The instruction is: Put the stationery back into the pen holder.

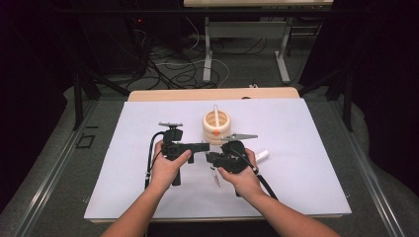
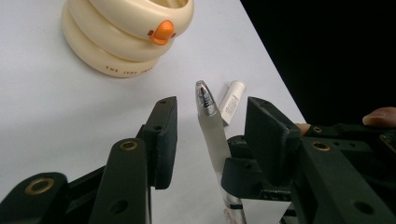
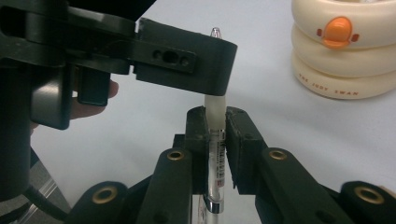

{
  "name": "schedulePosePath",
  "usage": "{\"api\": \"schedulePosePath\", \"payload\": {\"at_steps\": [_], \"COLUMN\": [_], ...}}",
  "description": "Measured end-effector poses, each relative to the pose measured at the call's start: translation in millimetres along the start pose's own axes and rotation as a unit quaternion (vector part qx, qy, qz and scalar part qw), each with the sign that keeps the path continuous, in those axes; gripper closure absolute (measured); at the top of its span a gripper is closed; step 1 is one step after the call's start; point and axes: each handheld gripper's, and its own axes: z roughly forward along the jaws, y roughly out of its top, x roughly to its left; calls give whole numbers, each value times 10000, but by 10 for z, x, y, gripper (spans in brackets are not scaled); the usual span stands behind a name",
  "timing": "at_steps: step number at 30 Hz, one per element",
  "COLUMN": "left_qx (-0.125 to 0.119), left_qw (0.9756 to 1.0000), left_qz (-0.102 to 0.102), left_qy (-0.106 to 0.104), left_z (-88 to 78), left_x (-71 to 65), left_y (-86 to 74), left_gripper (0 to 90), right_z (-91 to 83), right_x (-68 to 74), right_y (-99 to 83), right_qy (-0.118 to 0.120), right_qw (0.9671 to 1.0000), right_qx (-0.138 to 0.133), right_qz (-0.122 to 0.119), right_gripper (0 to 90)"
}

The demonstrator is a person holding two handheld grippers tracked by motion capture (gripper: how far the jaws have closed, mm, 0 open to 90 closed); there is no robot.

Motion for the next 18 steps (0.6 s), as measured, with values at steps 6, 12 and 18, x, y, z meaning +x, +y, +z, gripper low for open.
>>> {"api": "schedulePosePath", "payload": {"at_steps": [6, 12, 18], "left_qx": [72, 55, 32], "left_qw": [9999, 9996, 9993], "left_qz": [-136, -267, -378], "left_qy": [-22, -67, -40], "left_z": [-10, -28, -43], "left_x": [10, 25, 44], "left_y": [1, 3, 8], "left_gripper": [606, 666, 742], "right_z": [32, 54, 62], "right_x": [55, 94, 107], "right_y": [12, 23, 25], "right_qy": [58, 98, 139], "right_qw": [10000, 9999, 9999], "right_qx": [-19, -22, -51], "right_qz": [-50, -42, -11], "right_gripper": [798, 798, 798]}}
